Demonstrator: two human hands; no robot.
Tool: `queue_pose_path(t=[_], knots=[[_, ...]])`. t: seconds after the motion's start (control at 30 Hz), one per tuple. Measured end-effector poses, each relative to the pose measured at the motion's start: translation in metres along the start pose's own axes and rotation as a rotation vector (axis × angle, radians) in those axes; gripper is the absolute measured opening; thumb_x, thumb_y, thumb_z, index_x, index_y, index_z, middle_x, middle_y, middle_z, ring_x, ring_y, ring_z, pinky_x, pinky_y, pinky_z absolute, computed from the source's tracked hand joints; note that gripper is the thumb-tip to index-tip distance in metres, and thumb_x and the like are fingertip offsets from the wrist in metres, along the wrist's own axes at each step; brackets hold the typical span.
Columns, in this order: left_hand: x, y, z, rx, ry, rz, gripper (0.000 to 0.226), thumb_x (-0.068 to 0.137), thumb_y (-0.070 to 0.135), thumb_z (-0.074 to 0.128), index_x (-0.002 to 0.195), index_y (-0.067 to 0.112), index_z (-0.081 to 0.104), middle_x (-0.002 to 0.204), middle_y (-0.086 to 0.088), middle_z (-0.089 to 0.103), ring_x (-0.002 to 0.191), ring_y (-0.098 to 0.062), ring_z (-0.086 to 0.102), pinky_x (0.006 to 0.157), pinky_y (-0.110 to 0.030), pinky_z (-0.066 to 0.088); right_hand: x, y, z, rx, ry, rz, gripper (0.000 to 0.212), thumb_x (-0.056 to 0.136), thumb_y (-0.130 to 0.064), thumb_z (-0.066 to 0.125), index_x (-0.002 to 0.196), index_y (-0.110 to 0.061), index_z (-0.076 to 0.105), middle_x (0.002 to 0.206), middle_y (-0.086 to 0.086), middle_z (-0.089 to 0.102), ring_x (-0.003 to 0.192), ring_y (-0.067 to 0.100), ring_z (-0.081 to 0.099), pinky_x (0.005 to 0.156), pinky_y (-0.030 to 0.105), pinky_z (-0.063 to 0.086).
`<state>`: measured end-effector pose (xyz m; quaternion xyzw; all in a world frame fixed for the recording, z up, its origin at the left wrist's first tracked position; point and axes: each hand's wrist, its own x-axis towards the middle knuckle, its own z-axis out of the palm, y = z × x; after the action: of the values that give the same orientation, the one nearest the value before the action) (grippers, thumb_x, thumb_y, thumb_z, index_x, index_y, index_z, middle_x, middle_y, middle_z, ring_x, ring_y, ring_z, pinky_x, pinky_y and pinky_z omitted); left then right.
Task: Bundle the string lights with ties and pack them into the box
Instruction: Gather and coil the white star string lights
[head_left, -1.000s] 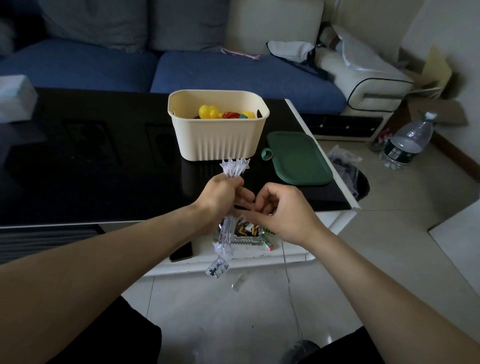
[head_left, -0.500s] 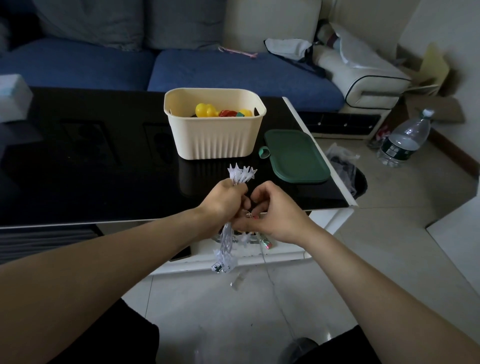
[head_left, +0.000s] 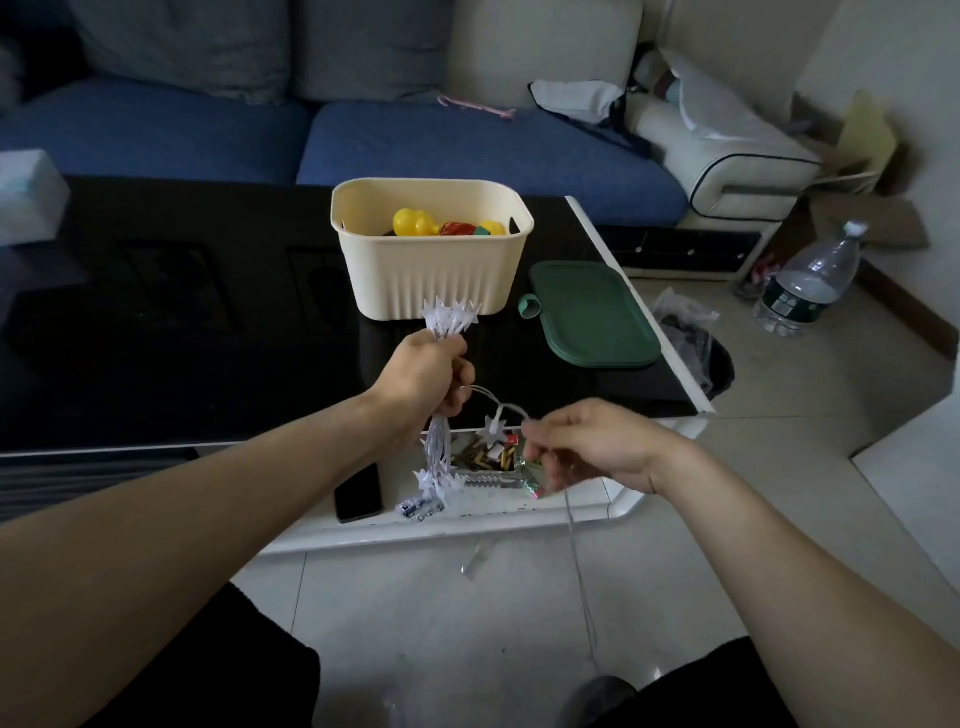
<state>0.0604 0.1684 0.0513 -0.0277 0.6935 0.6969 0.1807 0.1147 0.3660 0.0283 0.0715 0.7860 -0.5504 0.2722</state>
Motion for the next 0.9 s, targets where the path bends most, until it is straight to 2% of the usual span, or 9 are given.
queue_pose_path(t=[0.1,0.23,0.43,0.57,0.67,0.77,0.83,0.9], knots=[[0.001,-0.003,0.000,-0.005,0.004,0.000,0.018,0.103,0.013,0.039,0.086,0.011,0.045,0.066,-0.007,0.052,0.049,-0.019,0.045,0.052,-0.031,0.035,0.000,-0.007,-0.003,0.287,0.140,-0.115,0.023,0.098,-0.025,0.060,0.097,-0.006,0.074,0.068,0.004,0.062,0.064,0.017,0.063,0.082,0.043,0.055],[0.001,-0.007,0.003,0.009,-0.052,0.000,0.022,0.103,0.011,0.038,0.083,0.007,0.044,0.067,-0.013,0.054,0.049,-0.024,0.046,0.051,-0.033,0.037,-0.001,-0.017,0.001,0.547,0.175,-0.202,0.017,0.096,-0.017,0.063,0.104,-0.006,0.074,0.076,0.001,0.067,0.069,0.014,0.064,0.070,0.030,0.059],[-0.003,-0.011,0.010,0.031,-0.151,0.002,0.027,0.104,0.011,0.038,0.080,0.006,0.049,0.063,-0.012,0.058,0.050,-0.024,0.048,0.048,-0.031,0.038,-0.003,-0.026,0.020,0.552,0.316,-0.321,0.012,0.088,-0.006,0.071,0.099,-0.010,0.073,0.086,0.006,0.077,0.072,0.012,0.071,0.063,0.023,0.058],[0.001,-0.017,0.012,0.026,-0.169,0.019,0.031,0.104,0.013,0.037,0.082,0.000,0.054,0.065,-0.014,0.057,0.048,-0.024,0.049,0.047,-0.030,0.040,-0.001,-0.028,0.035,0.555,0.418,-0.311,0.019,0.083,-0.006,0.077,0.101,-0.012,0.073,0.078,0.000,0.076,0.062,0.007,0.067,0.054,0.018,0.052],[0.003,-0.019,0.013,0.016,-0.197,0.045,0.039,0.105,0.014,0.035,0.082,-0.007,0.059,0.065,-0.016,0.060,0.045,-0.022,0.050,0.047,-0.030,0.040,0.001,-0.029,0.045,0.537,0.462,-0.306,0.023,0.082,-0.007,0.079,0.104,-0.011,0.072,0.078,-0.002,0.077,0.061,0.004,0.067,0.055,0.017,0.052],[0.003,-0.020,0.013,-0.008,-0.187,0.045,0.042,0.105,0.013,0.035,0.075,-0.003,0.059,0.060,-0.013,0.060,0.044,-0.021,0.049,0.048,-0.031,0.040,0.002,-0.031,0.050,0.546,0.514,-0.302,0.026,0.081,-0.007,0.080,0.105,-0.011,0.070,0.082,0.000,0.078,0.062,0.005,0.068,0.058,0.018,0.053],[0.002,-0.020,0.013,-0.016,-0.175,0.050,0.040,0.104,0.012,0.036,0.074,-0.002,0.058,0.058,-0.012,0.060,0.044,-0.021,0.049,0.047,-0.030,0.040,0.003,-0.031,0.050,0.609,0.495,-0.244,0.027,0.081,-0.006,0.080,0.106,-0.011,0.071,0.082,0.002,0.078,0.064,0.006,0.069,0.057,0.018,0.053],[0.001,-0.020,0.014,-0.022,-0.151,0.055,0.036,0.103,0.010,0.038,0.075,-0.001,0.057,0.057,-0.013,0.059,0.043,-0.021,0.049,0.045,-0.028,0.040,0.003,-0.031,0.050,0.731,0.410,-0.137,0.029,0.081,-0.007,0.079,0.109,-0.010,0.073,0.078,0.002,0.077,0.064,0.006,0.069,0.057,0.019,0.051]])
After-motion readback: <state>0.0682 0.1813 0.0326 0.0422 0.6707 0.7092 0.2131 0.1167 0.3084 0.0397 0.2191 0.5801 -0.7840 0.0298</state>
